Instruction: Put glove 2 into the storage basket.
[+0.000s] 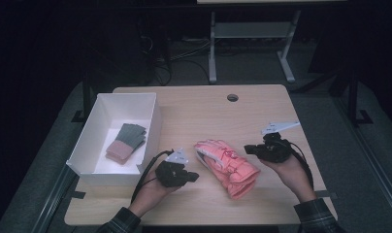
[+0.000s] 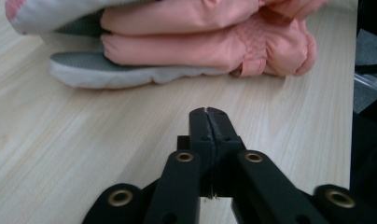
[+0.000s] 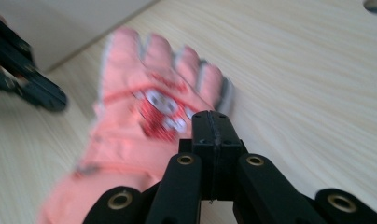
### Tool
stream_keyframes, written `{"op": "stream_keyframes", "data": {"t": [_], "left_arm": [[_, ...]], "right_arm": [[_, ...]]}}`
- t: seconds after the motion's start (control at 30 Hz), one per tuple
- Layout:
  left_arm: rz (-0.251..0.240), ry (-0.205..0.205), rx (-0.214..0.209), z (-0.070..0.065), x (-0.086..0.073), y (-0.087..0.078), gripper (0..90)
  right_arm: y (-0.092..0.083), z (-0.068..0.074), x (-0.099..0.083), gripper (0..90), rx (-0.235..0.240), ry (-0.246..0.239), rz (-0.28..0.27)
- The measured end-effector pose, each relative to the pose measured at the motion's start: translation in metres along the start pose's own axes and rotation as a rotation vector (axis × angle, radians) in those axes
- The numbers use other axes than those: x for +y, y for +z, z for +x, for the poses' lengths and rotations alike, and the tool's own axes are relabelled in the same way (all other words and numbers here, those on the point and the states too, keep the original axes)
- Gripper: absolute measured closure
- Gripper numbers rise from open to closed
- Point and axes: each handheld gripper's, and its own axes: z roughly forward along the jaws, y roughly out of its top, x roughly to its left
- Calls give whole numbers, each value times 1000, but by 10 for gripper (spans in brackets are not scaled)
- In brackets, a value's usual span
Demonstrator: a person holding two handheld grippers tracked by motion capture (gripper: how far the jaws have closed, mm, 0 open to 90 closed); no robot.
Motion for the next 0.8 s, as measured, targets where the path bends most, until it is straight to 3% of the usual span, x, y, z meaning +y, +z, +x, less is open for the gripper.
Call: {"op": "stream_keyframes", "data": {"t": [0.3,0.6,0.8], "left_arm": [[40,3,-4,-6,15,26,896],[66,-33,8,3,24,46,896],[62,-44,22,10,32,54,896]], "right_arm": [[-2,-29,-35,886,-38,21,54],[18,-34,-50,898,45,8,111],[26,-22,-55,900,96,-22,139]]}}
